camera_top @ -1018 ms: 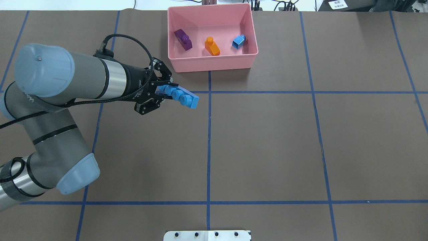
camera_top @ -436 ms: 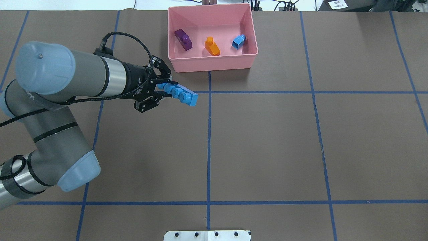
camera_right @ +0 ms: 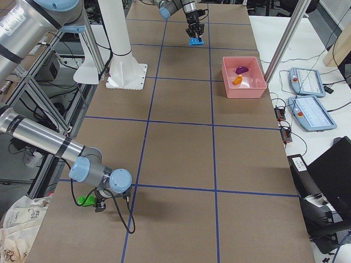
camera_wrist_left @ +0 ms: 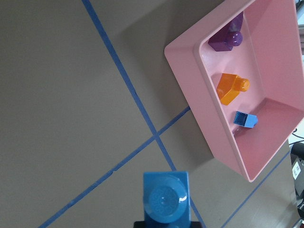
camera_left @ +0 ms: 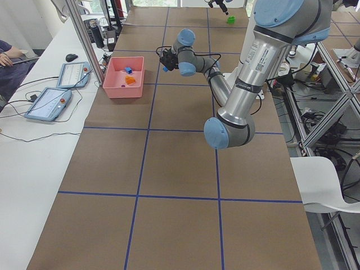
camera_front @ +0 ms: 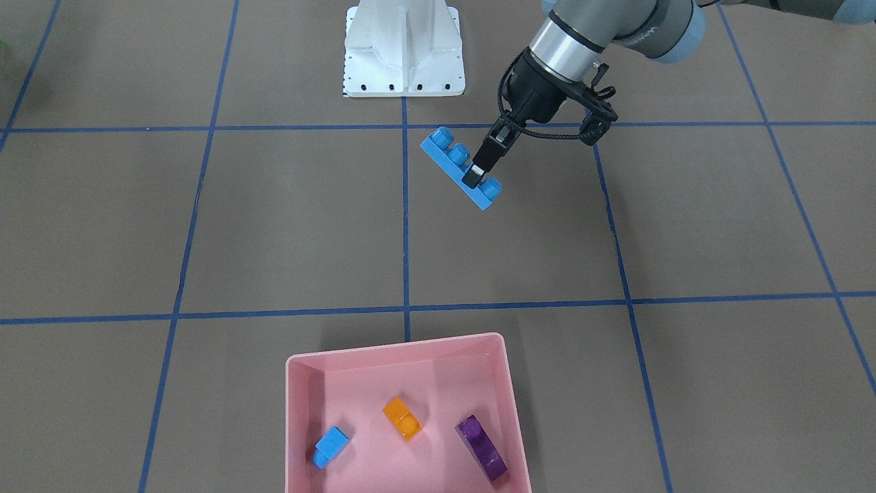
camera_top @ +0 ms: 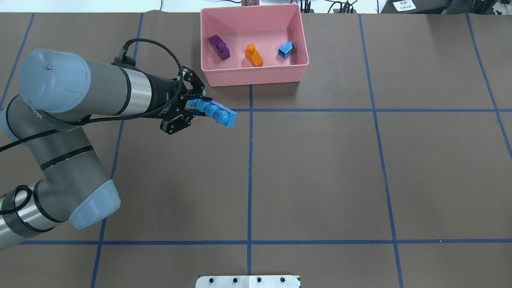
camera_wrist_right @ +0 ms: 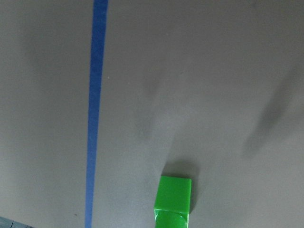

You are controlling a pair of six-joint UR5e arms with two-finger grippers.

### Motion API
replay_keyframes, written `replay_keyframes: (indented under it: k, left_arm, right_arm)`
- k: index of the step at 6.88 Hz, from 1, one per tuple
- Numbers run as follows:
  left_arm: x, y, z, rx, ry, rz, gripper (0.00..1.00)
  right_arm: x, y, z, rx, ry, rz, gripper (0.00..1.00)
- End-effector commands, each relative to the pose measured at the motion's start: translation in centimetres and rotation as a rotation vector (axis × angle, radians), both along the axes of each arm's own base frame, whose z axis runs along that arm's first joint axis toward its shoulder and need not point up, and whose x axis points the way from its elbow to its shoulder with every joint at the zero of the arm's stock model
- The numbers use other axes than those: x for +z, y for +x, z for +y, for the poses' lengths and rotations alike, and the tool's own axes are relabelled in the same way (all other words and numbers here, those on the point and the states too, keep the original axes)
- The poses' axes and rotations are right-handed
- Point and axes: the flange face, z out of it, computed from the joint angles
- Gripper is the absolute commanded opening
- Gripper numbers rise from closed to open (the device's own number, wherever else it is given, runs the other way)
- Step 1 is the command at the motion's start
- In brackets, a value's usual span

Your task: Put all blocks into box

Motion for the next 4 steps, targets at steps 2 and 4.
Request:
replay_keyframes:
  k: [2, 4]
  left_arm:
    - [-2.4, 3.4, -4.6, -0.085, -0.017, -0.046, 0.00]
    - [-3.9, 5.8, -8.4, -0.172, -0.033, -0.085, 0.00]
  right_arm:
    - [0.9, -0.7, 0.2, -0.032, -0.028, -0.013, 0.99]
    - [1.3, -0.7, 0.5, -0.040, -0.037, -0.010, 0.99]
